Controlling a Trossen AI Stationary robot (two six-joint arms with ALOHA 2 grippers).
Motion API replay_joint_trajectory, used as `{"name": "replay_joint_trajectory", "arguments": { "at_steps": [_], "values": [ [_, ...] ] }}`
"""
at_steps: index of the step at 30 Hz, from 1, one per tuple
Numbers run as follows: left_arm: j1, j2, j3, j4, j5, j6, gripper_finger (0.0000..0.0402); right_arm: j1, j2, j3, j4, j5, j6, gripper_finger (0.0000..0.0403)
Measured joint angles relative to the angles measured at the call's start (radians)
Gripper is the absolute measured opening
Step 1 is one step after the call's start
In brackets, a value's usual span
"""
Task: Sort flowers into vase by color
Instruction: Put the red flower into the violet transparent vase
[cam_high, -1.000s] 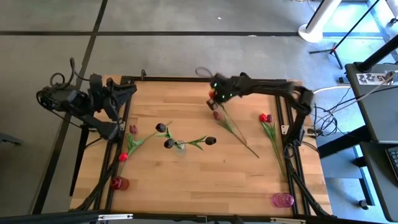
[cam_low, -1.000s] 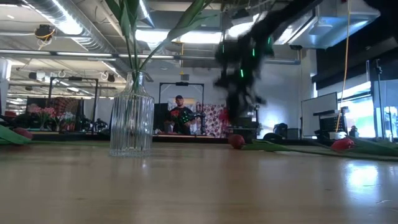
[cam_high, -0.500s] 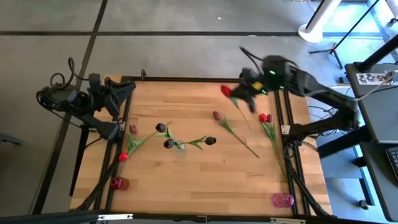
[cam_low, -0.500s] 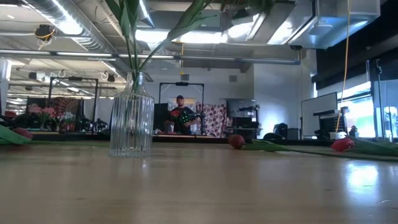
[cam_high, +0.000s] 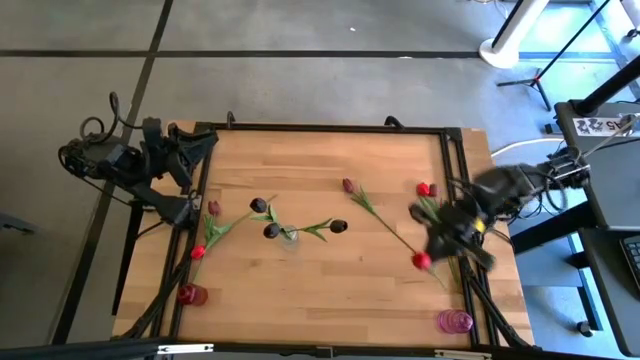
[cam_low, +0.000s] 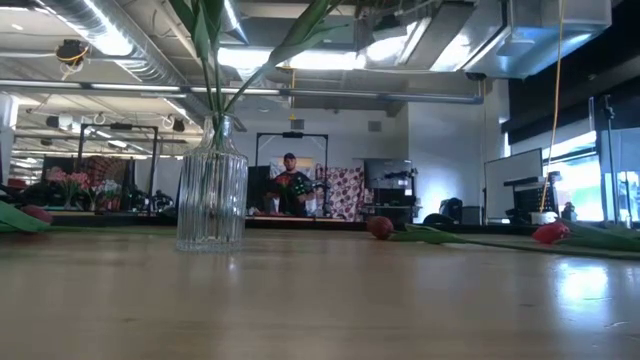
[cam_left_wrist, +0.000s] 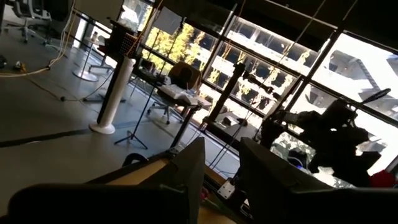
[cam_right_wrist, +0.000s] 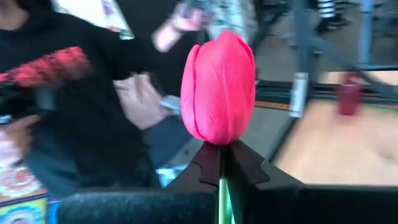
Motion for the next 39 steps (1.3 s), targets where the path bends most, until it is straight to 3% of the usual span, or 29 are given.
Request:
{"name": "replay_joint_trajectory", "arguments": {
  "at_steps": [2,9,13,21,39],
  "values": [
    [0.0,0.006,0.0,0.0,0.038,0.01,0.0096,0.091,-0.004,-0.003,0.025,0.049,0.045,0.0008],
    [-0.001,0.02,0.0,0.015,0.33,0.104,0.0096,0.341,-0.004,-0.009,0.045,0.297,0.019,0.001],
    [-0.001,0.035,0.0,0.043,0.461,0.164,0.0096,0.464,-0.016,-0.079,0.095,0.402,0.019,0.0005],
    [-0.001,0.047,0.0,0.082,0.468,0.185,0.0096,0.595,-0.081,-0.184,0.201,0.504,0.042,0.0011],
    [-0.001,0.119,0.0,0.086,0.468,0.152,0.0096,0.722,-0.09,-0.183,0.105,0.617,-0.087,0.0005]
  ]
}}
